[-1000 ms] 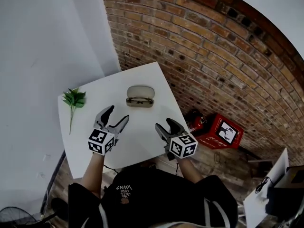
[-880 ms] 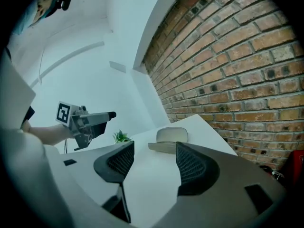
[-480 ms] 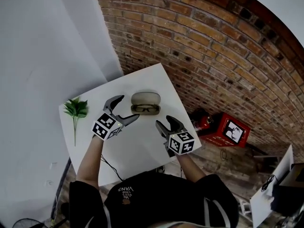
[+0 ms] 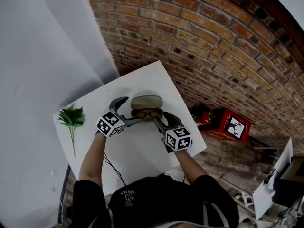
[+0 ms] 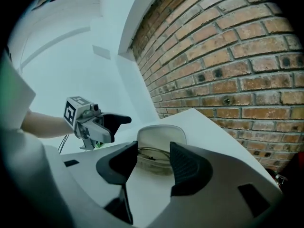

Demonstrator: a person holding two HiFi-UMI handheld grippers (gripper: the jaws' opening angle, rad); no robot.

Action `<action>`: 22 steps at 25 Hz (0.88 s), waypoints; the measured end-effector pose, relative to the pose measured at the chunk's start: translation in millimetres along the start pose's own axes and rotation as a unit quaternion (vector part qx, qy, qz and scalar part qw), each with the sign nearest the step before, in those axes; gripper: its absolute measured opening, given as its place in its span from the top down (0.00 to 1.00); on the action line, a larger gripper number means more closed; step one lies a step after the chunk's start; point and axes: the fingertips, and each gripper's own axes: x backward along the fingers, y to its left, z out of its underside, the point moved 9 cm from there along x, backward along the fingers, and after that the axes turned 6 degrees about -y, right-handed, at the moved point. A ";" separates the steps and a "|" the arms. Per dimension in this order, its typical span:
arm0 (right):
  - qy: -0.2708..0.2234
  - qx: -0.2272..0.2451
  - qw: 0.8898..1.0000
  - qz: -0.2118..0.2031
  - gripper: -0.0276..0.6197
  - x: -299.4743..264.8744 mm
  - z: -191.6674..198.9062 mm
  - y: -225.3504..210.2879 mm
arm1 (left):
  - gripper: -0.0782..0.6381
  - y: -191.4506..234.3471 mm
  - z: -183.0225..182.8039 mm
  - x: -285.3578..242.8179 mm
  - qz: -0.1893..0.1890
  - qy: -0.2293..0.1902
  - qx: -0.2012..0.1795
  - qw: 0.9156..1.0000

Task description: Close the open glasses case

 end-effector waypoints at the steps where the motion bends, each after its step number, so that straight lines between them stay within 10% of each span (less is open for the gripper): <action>1: 0.003 -0.001 1.000 0.003 0.63 -3.5 1.9 -1.0 | 0.20 2.4 4.3 -3.0 0.002 -0.003 0.006 1.000; 15: 0.048 0.023 0.999 0.014 0.73 -12.4 28.9 -0.9 | 0.13 17.5 29.2 -25.6 0.053 -0.061 0.045 0.996; 22: 0.062 0.018 0.998 0.018 0.72 -12.8 40.8 -3.3 | 0.13 -5.6 25.9 -29.0 0.099 -0.041 -0.001 0.994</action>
